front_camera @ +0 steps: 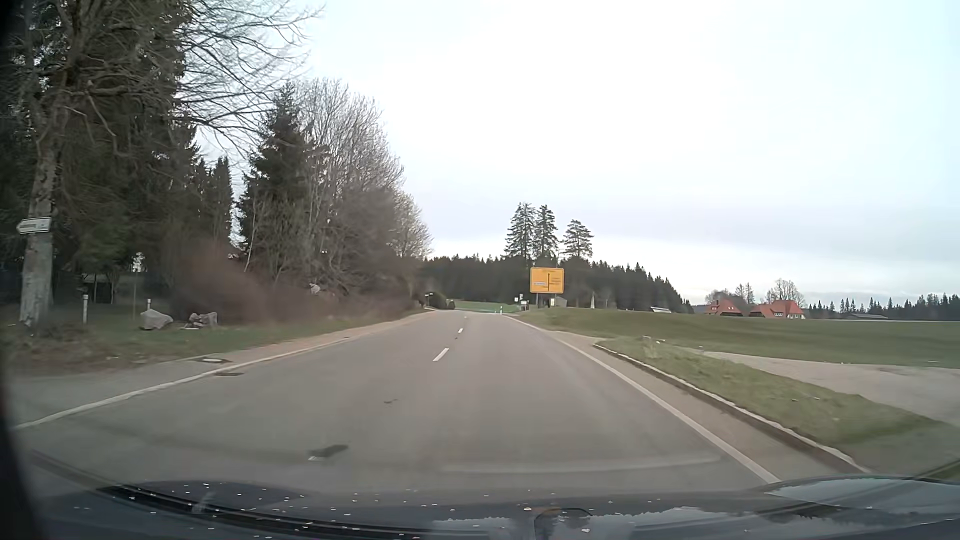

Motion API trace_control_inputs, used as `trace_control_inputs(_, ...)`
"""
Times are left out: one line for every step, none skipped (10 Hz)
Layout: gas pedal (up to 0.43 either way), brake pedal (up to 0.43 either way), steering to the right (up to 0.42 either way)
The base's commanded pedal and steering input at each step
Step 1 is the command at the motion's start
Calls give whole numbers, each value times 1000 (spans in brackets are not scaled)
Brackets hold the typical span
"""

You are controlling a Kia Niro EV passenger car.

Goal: Follow the waypoints while adhering to traffic rules and regulations

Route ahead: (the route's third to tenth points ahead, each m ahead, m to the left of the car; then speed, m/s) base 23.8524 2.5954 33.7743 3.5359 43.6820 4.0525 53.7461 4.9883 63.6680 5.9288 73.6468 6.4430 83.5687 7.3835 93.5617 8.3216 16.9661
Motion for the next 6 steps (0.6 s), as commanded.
trace_control_inputs(197, 0, -12)
trace_control_inputs(197, 0, -12)
trace_control_inputs(197, 0, -12)
trace_control_inputs(197, 0, -12)
trace_control_inputs(197, 0, -12)
trace_control_inputs(197, 0, -12)
